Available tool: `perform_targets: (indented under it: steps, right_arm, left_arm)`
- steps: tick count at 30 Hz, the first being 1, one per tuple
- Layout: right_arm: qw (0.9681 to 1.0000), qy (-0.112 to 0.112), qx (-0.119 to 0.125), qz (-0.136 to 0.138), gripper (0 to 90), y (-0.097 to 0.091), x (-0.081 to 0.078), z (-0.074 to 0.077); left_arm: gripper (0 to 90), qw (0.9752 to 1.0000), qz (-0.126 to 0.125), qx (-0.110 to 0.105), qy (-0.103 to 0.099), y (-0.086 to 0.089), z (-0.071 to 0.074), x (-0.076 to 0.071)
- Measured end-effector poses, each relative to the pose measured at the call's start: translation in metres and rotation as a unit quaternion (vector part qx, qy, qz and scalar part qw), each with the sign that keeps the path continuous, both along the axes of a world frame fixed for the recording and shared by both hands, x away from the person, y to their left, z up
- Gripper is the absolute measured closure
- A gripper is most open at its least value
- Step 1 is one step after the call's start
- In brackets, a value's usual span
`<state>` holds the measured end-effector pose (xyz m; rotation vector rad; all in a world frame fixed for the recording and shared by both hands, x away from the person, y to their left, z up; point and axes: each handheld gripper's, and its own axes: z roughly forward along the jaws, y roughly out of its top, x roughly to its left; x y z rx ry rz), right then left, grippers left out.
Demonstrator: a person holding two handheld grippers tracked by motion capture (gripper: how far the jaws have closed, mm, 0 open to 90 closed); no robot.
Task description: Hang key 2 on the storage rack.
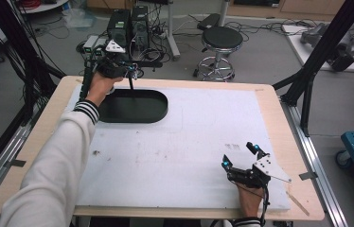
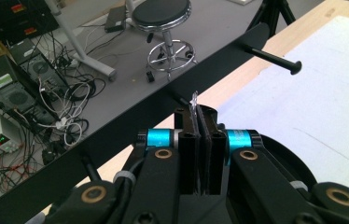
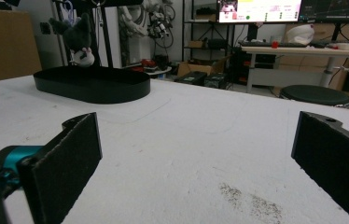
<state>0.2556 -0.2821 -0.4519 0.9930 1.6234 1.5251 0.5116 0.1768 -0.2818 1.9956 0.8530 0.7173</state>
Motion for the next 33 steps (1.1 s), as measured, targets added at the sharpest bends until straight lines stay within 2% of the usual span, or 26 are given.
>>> perform_targets:
  steps: [2, 3, 7, 11, 14, 17, 18, 20, 21, 23, 24, 25, 26, 27, 31, 33]
  right_arm:
    - [1.0, 0.0, 0.0, 0.0, 0.8, 0.0, 0.0, 0.0]
    - [1.0, 0.0, 0.0, 0.0, 0.8, 0.0, 0.0, 0.0]
    - [1.0, 0.0, -0.003, 0.0, 0.8, 0.0, 0.0, 0.0]
    - [1.0, -0.001, -0.004, 0.0, 0.8, 0.0, 0.0, 0.0]
    - [1.0, 0.001, -0.004, 0.0, 0.8, 0.001, 0.0, 0.0]
    - [1.0, 0.001, -0.004, 0.001, 0.8, 0.001, 0.0, 0.0]
    - [1.0, 0.001, -0.004, 0.001, 0.8, 0.001, 0.0, 0.0]
    - [1.0, -0.002, -0.007, 0.002, 0.8, 0.0, 0.0, 0.0]
    - [1.0, -0.002, -0.007, 0.001, 0.8, 0.001, 0.0, 0.0]
    - [1.0, -0.002, -0.007, 0.002, 0.8, 0.001, 0.0, 0.0]
    - [1.0, -0.002, -0.008, 0.002, 0.8, 0.001, 0.0, 0.0]
    - [1.0, -0.001, -0.007, 0.002, 0.8, 0.001, 0.0, 0.0]
    - [1.0, -0.001, -0.006, 0.003, 0.8, 0.001, 0.0, 0.0]
    - [1.0, -0.002, -0.007, 0.003, 0.8, 0.001, 0.0, 0.0]
    - [1.0, -0.004, -0.008, 0.003, 0.8, 0.0, 0.001, 0.0]
    - [1.0, -0.002, -0.007, 0.003, 0.8, 0.0, 0.0, 0.0]
  left_arm:
    - [85.2, 1.0, 0.004, -0.006, -0.005, 0.001, 0.001, 0.0]
    - [81.0, 0.9999, 0.008, -0.005, -0.009, 0.001, 0.001, 0.0]
    - [76.1, 0.9998, 0.017, -0.005, -0.006, 0.004, 0.001, 0.0]
    - [59.7, 0.9992, 0.028, -0.027, -0.006, 0.009, 0.003, 0.0]
    - [49.6, 0.9987, 0.017, -0.048, -0.003, 0.013, 0.003, 0.0]
    - [39.3, 0.9975, -0.005, -0.07, 0.0, 0.017, 0.003, 0.0]
    - [35.2, 0.9965, -0.009, -0.083, -0.002, 0.018, 0.004, -0.001]
    - [16.2, 0.9949, -0.01, -0.1, 0.002, 0.018, 0.006, -0.003]
    - [10.6, 0.9935, -0.018, -0.112, 0.002, 0.02, 0.007, -0.004]
    - [6.1, 0.9886, -0.045, -0.143, 0.016, 0.023, 0.011, -0.008]
    - [3.5, 0.9885, -0.048, -0.143, 0.017, 0.024, 0.012, -0.01]
    - [2.4, 0.9879, -0.056, -0.145, 0.011, 0.025, 0.014, -0.014]
    - [2.4, 0.9852, -0.066, -0.158, 0.004, 0.027, 0.015, -0.019]
    - [2.1, 0.9841, -0.07, -0.164, 0.004, 0.028, 0.016, -0.021]
    - [1.7, 0.9837, -0.077, -0.162, -0.001, 0.035, 0.02, -0.035]
    - [1.7, 0.9826, -0.087, -0.164, -0.004, 0.038, 0.021, -0.04]
